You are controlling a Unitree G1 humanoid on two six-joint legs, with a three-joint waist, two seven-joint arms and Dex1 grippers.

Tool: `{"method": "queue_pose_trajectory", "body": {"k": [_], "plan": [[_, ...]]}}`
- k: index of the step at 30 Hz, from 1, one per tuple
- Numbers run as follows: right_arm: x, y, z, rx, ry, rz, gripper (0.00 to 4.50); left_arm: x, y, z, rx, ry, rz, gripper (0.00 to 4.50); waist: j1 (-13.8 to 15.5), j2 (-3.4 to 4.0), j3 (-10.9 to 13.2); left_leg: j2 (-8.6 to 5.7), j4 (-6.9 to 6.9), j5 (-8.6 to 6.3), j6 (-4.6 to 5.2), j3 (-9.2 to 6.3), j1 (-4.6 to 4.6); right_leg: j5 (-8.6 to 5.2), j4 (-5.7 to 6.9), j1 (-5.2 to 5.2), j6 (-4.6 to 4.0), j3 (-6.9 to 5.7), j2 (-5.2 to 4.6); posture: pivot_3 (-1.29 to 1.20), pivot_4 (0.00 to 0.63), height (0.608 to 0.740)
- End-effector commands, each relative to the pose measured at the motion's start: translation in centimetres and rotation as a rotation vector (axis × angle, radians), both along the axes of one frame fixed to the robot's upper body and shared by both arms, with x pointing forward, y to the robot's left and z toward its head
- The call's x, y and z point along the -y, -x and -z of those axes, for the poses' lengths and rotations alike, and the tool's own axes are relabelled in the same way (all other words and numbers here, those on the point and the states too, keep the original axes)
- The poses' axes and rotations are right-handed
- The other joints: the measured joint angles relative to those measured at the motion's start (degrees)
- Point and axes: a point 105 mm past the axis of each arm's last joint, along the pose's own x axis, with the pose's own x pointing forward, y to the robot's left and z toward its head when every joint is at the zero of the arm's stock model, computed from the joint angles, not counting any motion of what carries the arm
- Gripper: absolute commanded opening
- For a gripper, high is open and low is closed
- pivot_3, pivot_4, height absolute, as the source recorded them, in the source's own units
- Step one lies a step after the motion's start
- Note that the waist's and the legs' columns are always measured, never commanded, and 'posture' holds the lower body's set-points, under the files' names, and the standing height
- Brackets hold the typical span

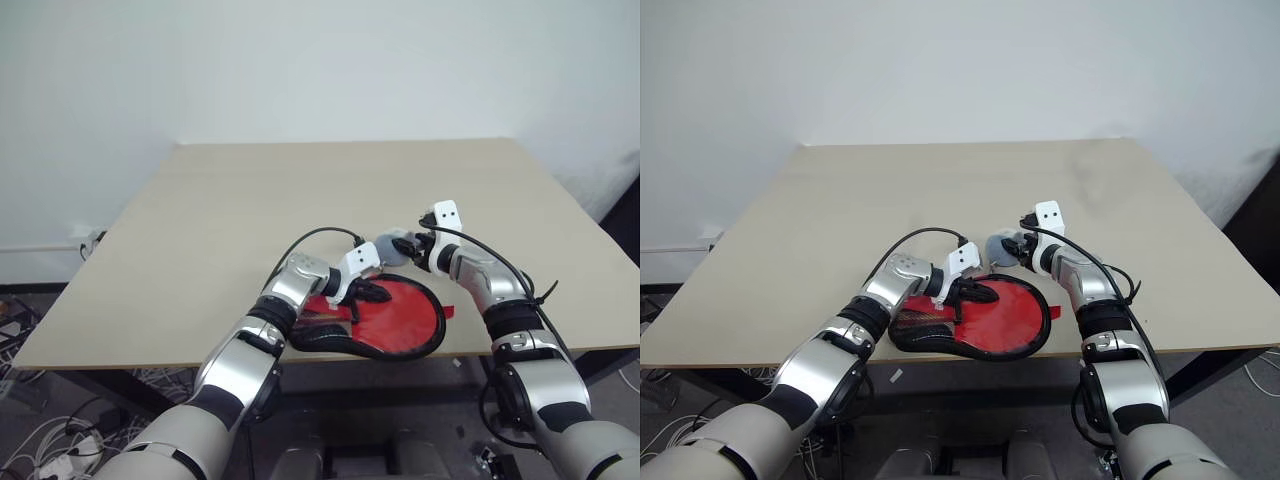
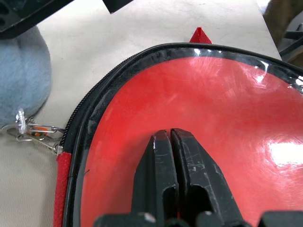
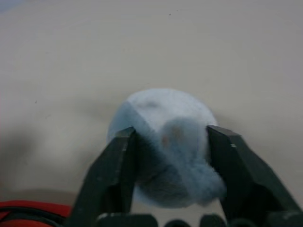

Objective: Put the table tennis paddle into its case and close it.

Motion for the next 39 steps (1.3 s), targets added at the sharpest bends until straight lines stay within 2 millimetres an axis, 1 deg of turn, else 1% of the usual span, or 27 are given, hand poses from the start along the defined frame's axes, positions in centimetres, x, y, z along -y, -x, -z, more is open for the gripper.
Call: {"method": "queue_pose_trajectory", "body": {"k": [1,5,6,7,12,15,21,26,32,36,39], "plan": [[-0.1,-0.5,-1.6,0.028,-0.043,0.011,1.1,-1.9,1.1,3.5,-0.091,-0.15,-0.019,0.0,0.0,0.0,0.0,0.0,0.0,0.0,0.0,0.0,0.0,0.0,0.0,0.0,0.0,0.0,0.0,0.0,0.0,0.74],[0.8,-0.6,-1.6,0.009,-0.065,0.071,0.18,-1.9,1.1,3.6,-0.089,-0.158,-0.024,0.0,0.0,0.0,0.0,-0.01,0.0,0.0,0.0,0.0,0.0,0.0,0.0,0.01,0.0,0.0,-0.01,0.0,0.0,0.74],[1.1,-0.6,-1.6,0.007,-0.067,0.081,0.06,-1.9,1.1,3.7,-0.088,-0.159,-0.024,0.0,0.0,0.01,0.0,-0.01,0.0,0.0,0.0,0.0,0.0,0.0,0.0,0.01,0.0,0.0,-0.01,0.0,0.0,0.74],[1.4,-0.5,-1.6,0.006,-0.067,0.093,0.02,-1.9,1.1,3.7,-0.087,-0.16,-0.026,0.0,0.0,0.01,0.0,-0.01,0.0,0.0,0.0,0.0,0.0,0.0,0.0,0.01,0.0,0.0,-0.02,0.0,0.0,0.74],[3.5,0.2,-1.4,0.011,-0.006,0.129,0.02,-2.0,1.0,3.8,-0.083,-0.166,-0.033,0.0,0.1,0.01,0.0,-0.03,0.01,0.0,0.0,-0.02,-0.03,-0.01,-0.01,0.03,-0.01,0.0,-0.04,0.0,0.0,0.74],[5.3,1.0,-1.1,0.025,0.077,0.139,0.02,-1.9,1.0,3.9,-0.082,-0.17,-0.034,0.0,0.2,0.02,0.0,-0.07,0.03,0.0,0.0,-0.02,-0.08,-0.01,-0.03,0.02,-0.01,0.0,-0.07,0.0,0.0,0.74],[8.5,2.1,-1.7,0.048,0.174,0.172,0.02,-1.8,1.2,4.1,-0.081,-0.176,-0.031,0.0,0.6,0.04,0.0,-0.09,0.06,0.0,0.0,-0.05,-0.17,-0.07,-0.06,0.02,-0.12,0.0,-0.1,0.0,0.0,0.74],[10.0,3.5,-1.7,0.053,0.287,0.128,0.02,-1.6,1.3,4.2,-0.08,-0.177,-0.029,0.0,0.6,0.05,0.0,-0.08,0.21,-0.01,0.0,-0.02,-0.28,-0.09,-0.13,0.13,-0.14,-0.04,-0.17,0.0,0.0,0.74],[11.7,4.6,-1.6,0.041,0.375,0.11,0.02,-1.6,1.3,4.3,-0.079,-0.177,-0.03,0.0,0.6,0.04,0.0,0.01,0.29,-0.02,-0.01,-0.07,-0.36,-0.11,-0.24,0.19,-0.16,-0.25,-0.2,0.0,0.0,0.74],[13.3,6.7,-1.3,0.023,0.466,0.04,0.02,-1.6,1.2,4.3,-0.078,-0.182,-0.035,0.0,0.7,0.09,-0.1,0.43,0.3,-0.03,-0.01,0.04,-0.4,-0.13,-0.4,0.39,-0.16,-0.64,-0.4,0.0,0.0,0.74],[13.9,7.6,-1.2,0.01,0.496,0.008,0.02,-1.6,1.2,4.3,-0.078,-0.183,-0.034,0.0,0.7,0.17,-0.1,0.52,0.25,-0.15,0.08,0.0,-0.36,-0.12,-0.82,0.69,-0.16,-0.85,-0.37,0.0,0.0,0.74]]}}
